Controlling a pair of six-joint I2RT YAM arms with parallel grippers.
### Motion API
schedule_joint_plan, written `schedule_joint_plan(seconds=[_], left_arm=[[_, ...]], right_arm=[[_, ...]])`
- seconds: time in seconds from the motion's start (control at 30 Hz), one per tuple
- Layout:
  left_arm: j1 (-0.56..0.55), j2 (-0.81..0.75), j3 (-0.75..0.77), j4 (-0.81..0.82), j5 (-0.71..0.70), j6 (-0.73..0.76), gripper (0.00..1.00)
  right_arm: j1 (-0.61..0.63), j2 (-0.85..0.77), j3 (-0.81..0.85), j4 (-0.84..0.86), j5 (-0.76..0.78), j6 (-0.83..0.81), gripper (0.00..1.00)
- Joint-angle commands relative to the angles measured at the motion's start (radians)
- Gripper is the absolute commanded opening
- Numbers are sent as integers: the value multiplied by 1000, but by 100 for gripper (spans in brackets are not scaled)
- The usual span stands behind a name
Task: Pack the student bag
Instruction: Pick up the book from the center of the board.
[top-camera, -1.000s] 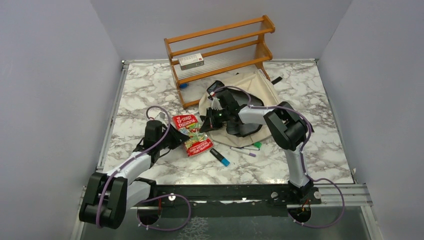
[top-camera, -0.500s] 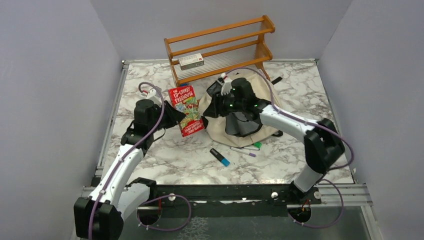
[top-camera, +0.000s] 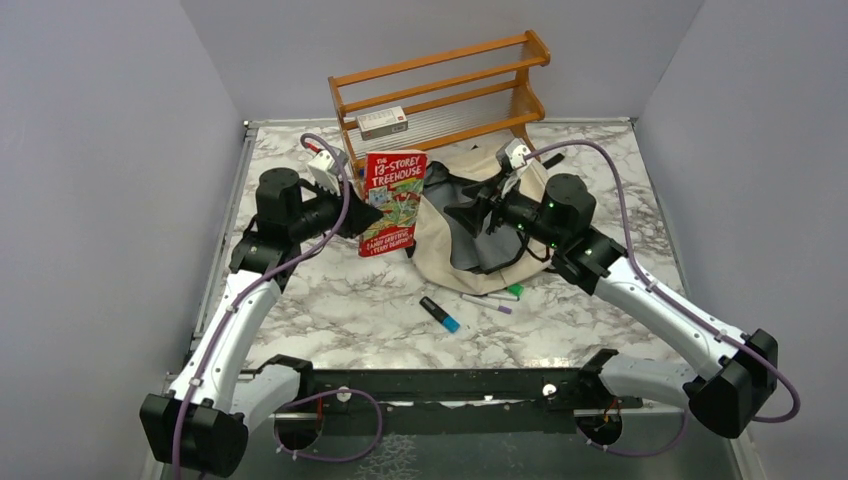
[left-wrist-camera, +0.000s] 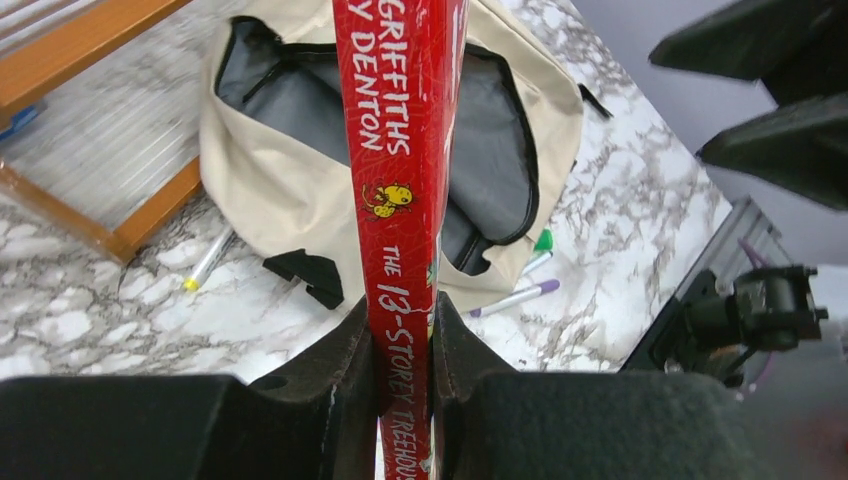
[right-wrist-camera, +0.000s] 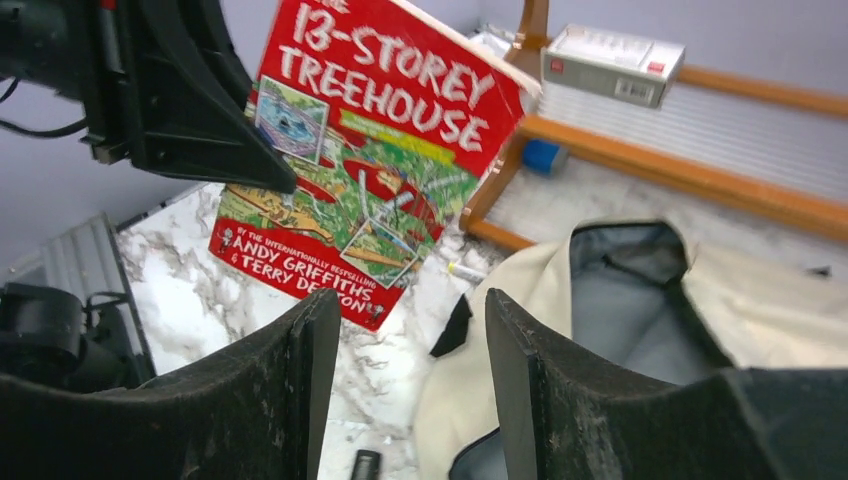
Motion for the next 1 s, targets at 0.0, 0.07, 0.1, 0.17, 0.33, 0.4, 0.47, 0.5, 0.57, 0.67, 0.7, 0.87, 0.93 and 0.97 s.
schedule_joint_plan(seconds=[0.0, 0.07, 0.1, 0.17, 0.33, 0.4, 0.47, 0.5, 0.57, 0.67, 0.7, 0.87, 0.93, 0.97], left_arm=[[-18, 9, 75, 17, 148, 168, 0], [-25, 8, 83, -2, 156, 226, 0], [-30, 13, 92, -21, 172, 259, 0], [-45, 26, 108, -67, 207, 335, 0], [-157, 30, 113, -180, 204, 538, 0], [-214, 32, 101, -198, 170, 609, 0], [-258, 50, 103, -221, 153, 666, 0], [-275, 60, 109, -230, 153, 682, 0], [-296, 76, 119, -245, 163, 708, 0], [-315, 83, 128, -256, 168, 727, 0], [-320, 84, 132, -259, 167, 730, 0], [-338, 80, 127, -265, 172, 747, 0], [-343, 85, 130, -267, 176, 748, 0], [-346, 86, 133, -269, 184, 750, 0]], right_arm=[[3, -54, 62, -102, -122, -231, 60], [3, -103, 28, -62, -200, -281, 60], [3, -119, 26, -64, -224, -298, 60], [3, -129, 58, -115, -280, -342, 60], [3, -49, 250, -397, -475, -482, 60], [3, -4, 323, -498, -537, -531, 60], [3, 34, 375, -566, -560, -560, 60], [3, 50, 393, -588, -564, -569, 61], [3, 74, 428, -639, -580, -588, 63], [3, 108, 463, -719, -592, -614, 64], [3, 123, 474, -748, -592, -621, 64], [3, 152, 472, -812, -599, -634, 65], [3, 164, 463, -814, -590, -632, 65], [3, 171, 459, -814, -581, -630, 65]])
